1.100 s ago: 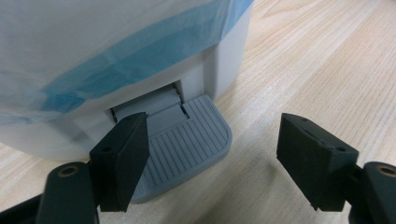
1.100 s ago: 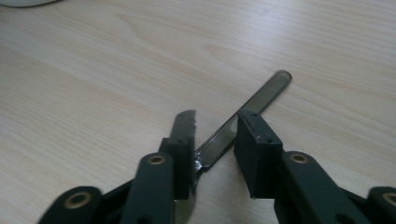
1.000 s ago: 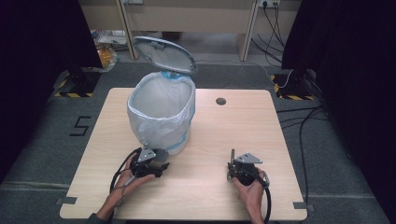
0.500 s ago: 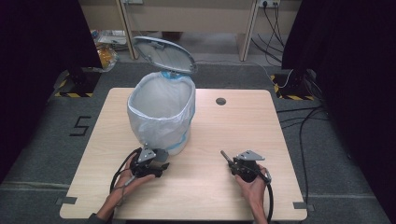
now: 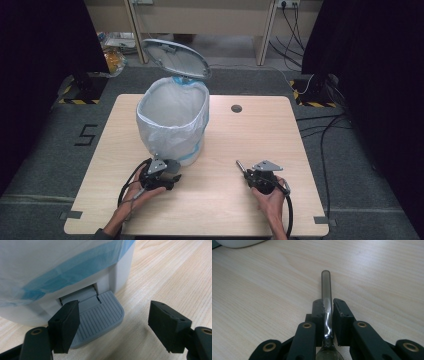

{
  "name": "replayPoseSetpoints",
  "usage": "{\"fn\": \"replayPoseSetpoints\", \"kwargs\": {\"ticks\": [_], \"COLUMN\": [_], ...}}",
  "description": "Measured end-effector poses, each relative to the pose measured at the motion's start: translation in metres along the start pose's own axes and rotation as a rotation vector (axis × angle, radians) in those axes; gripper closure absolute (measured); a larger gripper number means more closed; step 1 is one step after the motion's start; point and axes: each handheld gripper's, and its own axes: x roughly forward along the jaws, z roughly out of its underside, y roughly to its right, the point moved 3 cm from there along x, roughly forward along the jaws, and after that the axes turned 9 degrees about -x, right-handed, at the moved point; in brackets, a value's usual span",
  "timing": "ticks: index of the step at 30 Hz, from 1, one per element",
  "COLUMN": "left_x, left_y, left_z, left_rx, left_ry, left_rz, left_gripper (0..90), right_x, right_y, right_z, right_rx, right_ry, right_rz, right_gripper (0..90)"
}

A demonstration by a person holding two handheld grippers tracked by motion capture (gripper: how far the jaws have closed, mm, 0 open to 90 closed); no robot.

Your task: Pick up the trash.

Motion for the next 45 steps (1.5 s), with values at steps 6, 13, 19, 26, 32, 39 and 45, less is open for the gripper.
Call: {"fn": "replayPoseSetpoints", "kwargs": {"ticks": [6, 13, 19, 26, 32, 39, 45], "left_x": [0.0, 0.0, 0.001, 0.0, 0.001, 0.001, 0.001], "left_y": [0.0, 0.0, 0.001, 0.001, 0.001, 0.001, 0.001], "left_z": [0.0, 0.0, 0.0, 0.0, 0.0, 0.0, 0.0], "left_rx": [0.003, 0.002, -0.003, 0.002, 0.007, -0.002, -0.002], "left_ry": [0.0, 0.0, 0.006, 0.002, 0.006, 0.011, 0.012], "left_rz": [-0.001, 0.0, -0.002, -0.003, -0.009, -0.005, -0.007], "left_gripper": [24.9, 24.9, 24.9, 24.9, 24.9, 24.9, 24.9], "right_x": [-0.015, -0.032, -0.035, -0.044, -0.051, -0.062, -0.064], "right_y": [-0.003, -0.005, -0.006, -0.006, -0.003, -0.001, 0.0], "right_z": [-0.008, -0.028, -0.039, -0.049, -0.06, -0.078, -0.089], "right_rx": [-0.007, -0.038, -0.049, -0.058, -0.07, -0.081, -0.09], "right_ry": [0.05, 0.107, 0.125, 0.159, 0.193, 0.232, 0.238], "right_rz": [-0.009, -0.018, -0.027, -0.029, -0.028, -0.027, -0.039], "right_gripper": [79.7, 79.6, 79.6, 79.7, 79.7, 79.7, 79.6]}}
